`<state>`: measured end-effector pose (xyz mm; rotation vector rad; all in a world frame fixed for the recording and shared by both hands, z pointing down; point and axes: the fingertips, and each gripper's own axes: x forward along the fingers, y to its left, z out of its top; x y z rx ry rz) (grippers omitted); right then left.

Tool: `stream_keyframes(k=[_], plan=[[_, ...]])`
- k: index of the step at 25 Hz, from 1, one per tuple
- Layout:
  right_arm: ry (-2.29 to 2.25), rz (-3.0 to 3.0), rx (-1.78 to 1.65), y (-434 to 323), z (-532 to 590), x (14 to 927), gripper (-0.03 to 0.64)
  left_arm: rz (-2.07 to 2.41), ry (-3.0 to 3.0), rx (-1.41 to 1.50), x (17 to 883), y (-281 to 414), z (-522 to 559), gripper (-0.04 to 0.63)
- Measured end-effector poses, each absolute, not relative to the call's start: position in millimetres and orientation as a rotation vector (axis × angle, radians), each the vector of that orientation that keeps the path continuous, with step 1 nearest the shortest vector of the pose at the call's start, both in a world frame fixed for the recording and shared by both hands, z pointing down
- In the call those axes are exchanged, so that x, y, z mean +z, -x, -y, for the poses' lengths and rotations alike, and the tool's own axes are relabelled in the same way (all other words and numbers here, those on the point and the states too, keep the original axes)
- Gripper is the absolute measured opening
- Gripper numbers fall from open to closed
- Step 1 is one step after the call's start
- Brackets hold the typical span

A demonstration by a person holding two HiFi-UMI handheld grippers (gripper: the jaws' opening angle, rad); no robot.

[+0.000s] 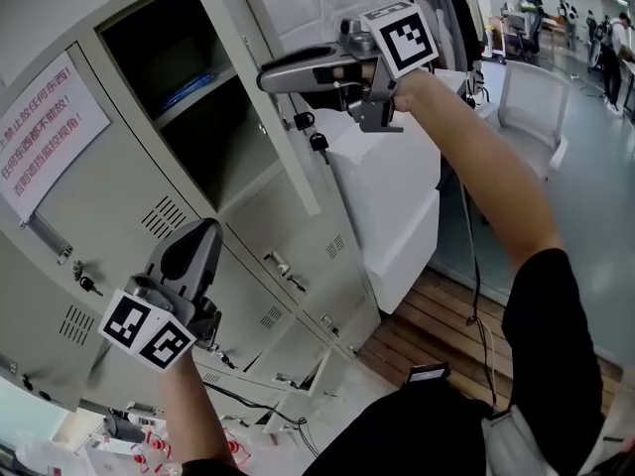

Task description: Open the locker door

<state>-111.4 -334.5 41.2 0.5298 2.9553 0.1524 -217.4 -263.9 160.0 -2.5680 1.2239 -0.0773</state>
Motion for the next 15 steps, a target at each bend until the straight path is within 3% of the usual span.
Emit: stream_keyframes(k=[15], plan=[[-0.799,-2.926,0.136,38.2,352.8,34.7,0.114,-1.344,2.606,-0.073,141.0,145.9,303.4,0.018]])
